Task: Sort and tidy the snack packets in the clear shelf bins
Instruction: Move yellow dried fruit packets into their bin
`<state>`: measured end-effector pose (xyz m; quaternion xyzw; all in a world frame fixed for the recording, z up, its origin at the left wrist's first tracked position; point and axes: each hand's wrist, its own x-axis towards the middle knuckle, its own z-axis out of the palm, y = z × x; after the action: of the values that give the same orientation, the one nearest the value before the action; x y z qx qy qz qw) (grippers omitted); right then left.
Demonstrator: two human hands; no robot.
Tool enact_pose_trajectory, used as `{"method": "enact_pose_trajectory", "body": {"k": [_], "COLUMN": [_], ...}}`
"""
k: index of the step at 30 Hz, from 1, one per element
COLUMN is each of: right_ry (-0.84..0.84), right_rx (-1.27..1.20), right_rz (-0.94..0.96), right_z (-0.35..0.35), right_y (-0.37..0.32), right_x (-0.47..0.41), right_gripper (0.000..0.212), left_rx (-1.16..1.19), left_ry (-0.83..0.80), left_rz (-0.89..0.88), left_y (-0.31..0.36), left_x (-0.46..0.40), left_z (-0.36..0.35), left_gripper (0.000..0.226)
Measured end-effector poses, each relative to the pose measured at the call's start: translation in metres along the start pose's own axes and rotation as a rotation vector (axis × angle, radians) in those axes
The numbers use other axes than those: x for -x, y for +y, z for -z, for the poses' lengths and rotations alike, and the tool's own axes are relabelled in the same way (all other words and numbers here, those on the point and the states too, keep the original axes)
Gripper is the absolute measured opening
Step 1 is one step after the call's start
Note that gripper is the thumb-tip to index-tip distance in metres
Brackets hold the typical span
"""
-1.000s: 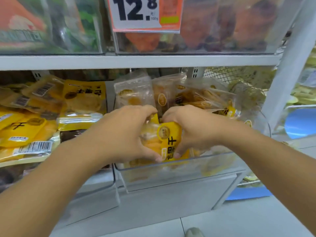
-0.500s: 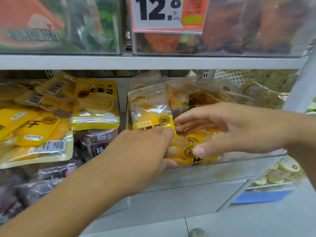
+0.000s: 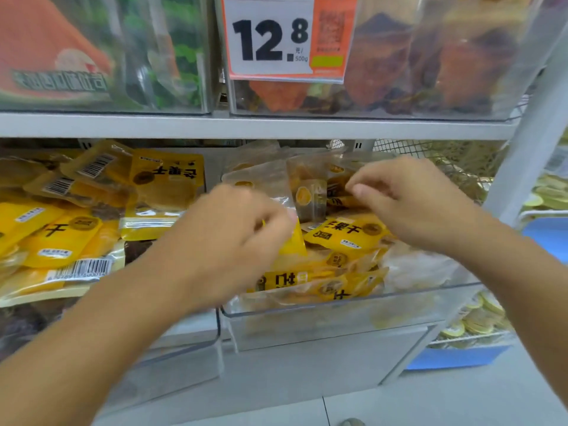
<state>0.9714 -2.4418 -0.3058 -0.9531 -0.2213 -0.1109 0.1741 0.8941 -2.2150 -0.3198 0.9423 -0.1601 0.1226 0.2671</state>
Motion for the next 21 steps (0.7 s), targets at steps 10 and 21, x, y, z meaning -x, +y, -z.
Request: {"method": "enact_pose_trajectory", "body": {"k": [10,21], "right_ry": [-0.248,0.028], "right_rx": [0.434,0.329], "right_rz": [-0.118,-0.371], "right_z": [-0.065,-0.069], "right_y": [0.024,0.024], "right_x": [-0.087,-0.089], "right_gripper": [0.034,0.026], "left_rx": [-0.316,-0.346], "left_ry": [-0.104,-0.293], "left_rz": [0.103,0.041], "left_y": [-0.013,-0.006], "left_x": [-0.064,-0.044], "left_z": [-0.041,-0.038], "left_gripper": [0.072,0.038]}}
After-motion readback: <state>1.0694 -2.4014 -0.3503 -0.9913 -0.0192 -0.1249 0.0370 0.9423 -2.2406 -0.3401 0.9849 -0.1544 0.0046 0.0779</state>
